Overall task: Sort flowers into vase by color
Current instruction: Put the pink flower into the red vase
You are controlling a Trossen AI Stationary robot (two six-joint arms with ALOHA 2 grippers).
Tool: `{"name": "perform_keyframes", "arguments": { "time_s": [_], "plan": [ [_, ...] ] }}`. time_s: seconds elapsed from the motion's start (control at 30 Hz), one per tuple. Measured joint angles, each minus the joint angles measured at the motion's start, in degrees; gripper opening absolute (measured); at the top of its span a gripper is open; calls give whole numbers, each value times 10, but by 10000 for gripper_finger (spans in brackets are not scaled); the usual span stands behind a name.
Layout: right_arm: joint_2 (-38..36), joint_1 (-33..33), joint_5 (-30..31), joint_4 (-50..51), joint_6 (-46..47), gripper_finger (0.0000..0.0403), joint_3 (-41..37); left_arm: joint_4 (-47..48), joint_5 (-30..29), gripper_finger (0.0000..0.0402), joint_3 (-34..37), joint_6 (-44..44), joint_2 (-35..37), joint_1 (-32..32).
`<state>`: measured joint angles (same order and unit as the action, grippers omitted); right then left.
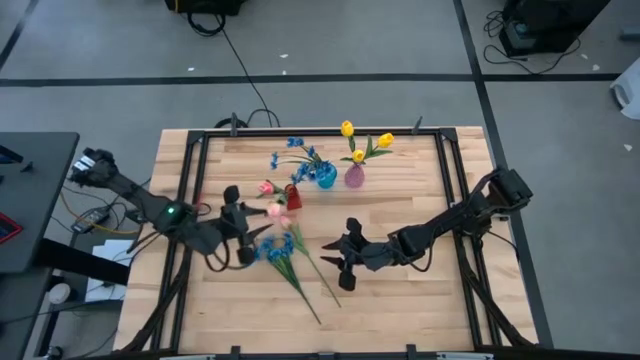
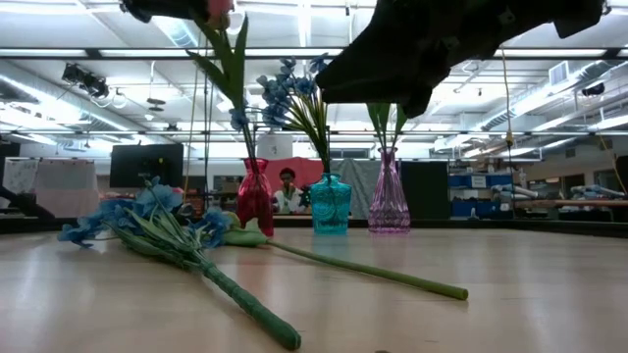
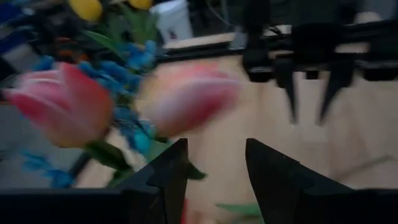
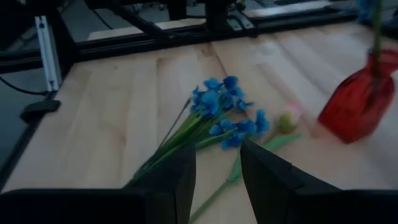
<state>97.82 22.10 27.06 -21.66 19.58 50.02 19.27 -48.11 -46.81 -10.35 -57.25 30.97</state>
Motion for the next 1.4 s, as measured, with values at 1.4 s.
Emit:
{"name": "perform_keyframes", "arguments": {
  "time_s": [1.4],
  "plan": [
    [225,-54,-85,301,94,19,198,28,-30,167,1,-80,-72,145]
  ]
}}
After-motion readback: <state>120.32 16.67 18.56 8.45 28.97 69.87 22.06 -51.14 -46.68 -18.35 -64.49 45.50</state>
